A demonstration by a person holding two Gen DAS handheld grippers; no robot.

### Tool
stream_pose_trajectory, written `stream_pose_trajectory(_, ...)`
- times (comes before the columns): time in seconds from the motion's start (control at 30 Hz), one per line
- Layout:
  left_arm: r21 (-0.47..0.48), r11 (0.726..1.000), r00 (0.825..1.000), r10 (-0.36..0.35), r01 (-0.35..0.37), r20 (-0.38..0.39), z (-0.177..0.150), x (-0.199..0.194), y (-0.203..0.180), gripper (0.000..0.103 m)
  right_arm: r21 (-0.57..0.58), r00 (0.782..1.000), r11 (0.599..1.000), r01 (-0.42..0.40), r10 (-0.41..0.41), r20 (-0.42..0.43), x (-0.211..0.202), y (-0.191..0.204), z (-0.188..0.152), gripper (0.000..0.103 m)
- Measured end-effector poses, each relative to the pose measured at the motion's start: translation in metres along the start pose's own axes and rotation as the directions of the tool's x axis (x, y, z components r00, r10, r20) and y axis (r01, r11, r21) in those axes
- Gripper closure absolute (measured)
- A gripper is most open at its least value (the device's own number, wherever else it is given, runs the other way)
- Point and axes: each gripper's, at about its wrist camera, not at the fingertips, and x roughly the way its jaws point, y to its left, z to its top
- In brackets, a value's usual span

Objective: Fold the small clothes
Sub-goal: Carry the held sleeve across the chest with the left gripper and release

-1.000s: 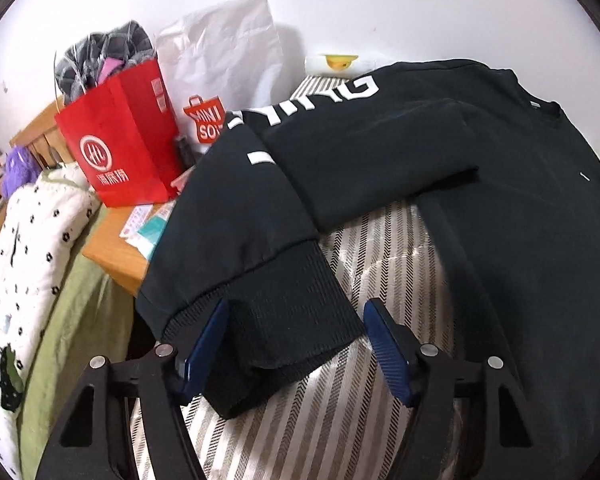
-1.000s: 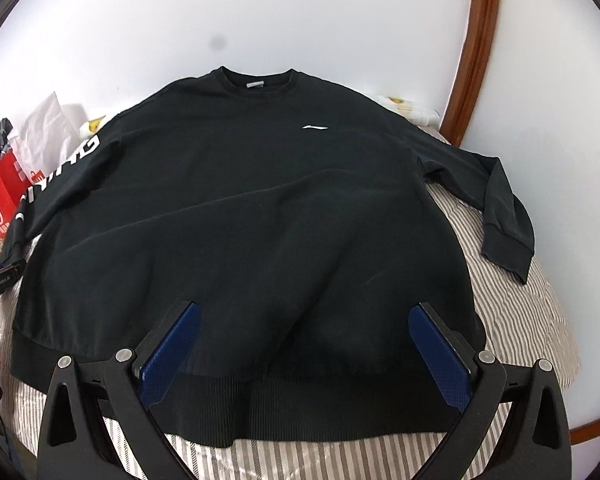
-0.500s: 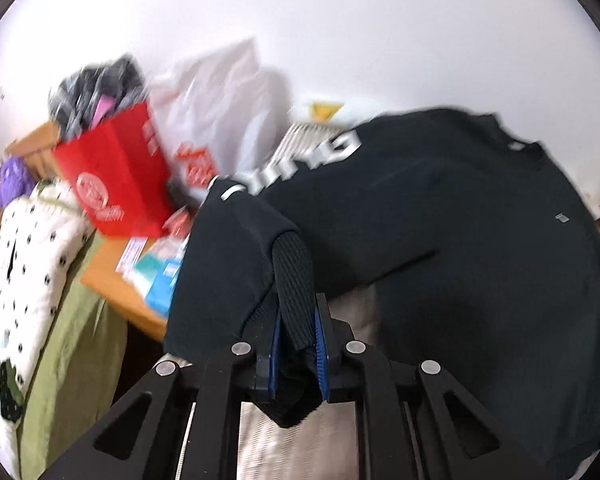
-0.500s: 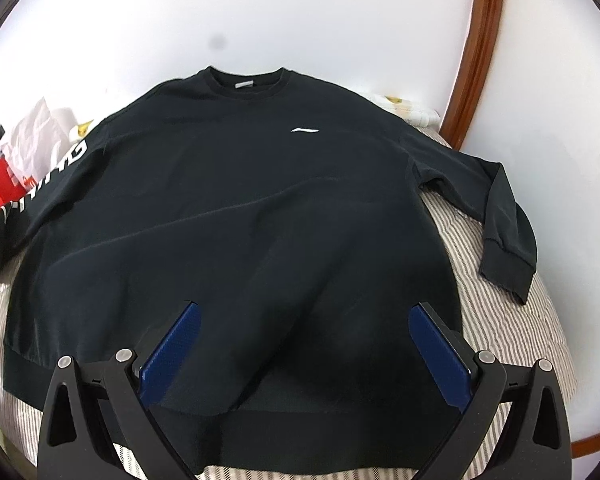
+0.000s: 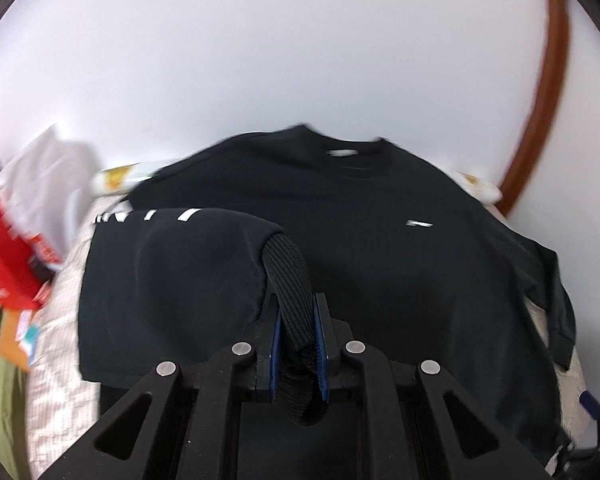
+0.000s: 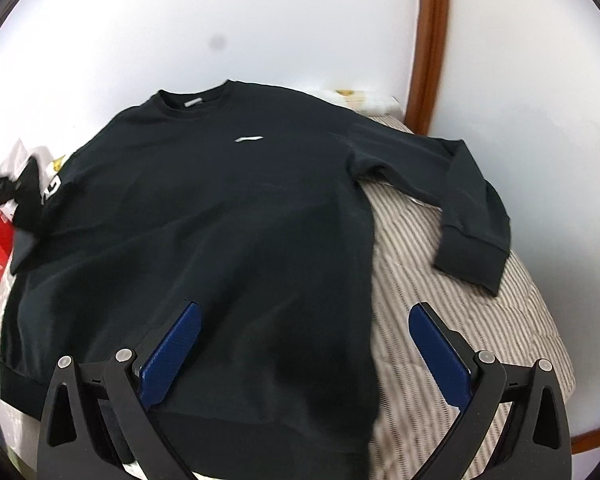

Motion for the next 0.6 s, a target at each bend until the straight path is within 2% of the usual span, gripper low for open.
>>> stream_pose_trajectory(0.23,0.067,0.990,0.991,-0.122,0.125,-0.046,-0.010,0.024,-0.072,0.089,0.021,0.999,0.999,0.028,-0.027,-0.044,0.013,-0.041,-0.023,0.001)
stream_pose_trajectory(0.43,0.083,0.983,0.982,-0.156,0.165,-0.107,-0.021,0.035,-0.093,0.089,0.049,0.997,0.998,0.030,-0.027,-0.066,0.021,-0.063,-0.036,0.001)
stream_pose_trajectory(0.53,0.072,0.986,0.984,-0.141,0.150,-0.110,-0.023,0.034,-0.087,0.084,0.049,0.998,0.998,0.025,-0.022,-0.060,0.021,-0.066,-0.037,0.001)
stream_pose_trajectory(0.6,0.068,0.990,0.988,-0.119,0.126,-0.102,-0.023,0.030,-0.079,0.070,0.033,0.998,0.999,0.026,-0.025,-0.052,0.019,-0.062,-0.038,0.001)
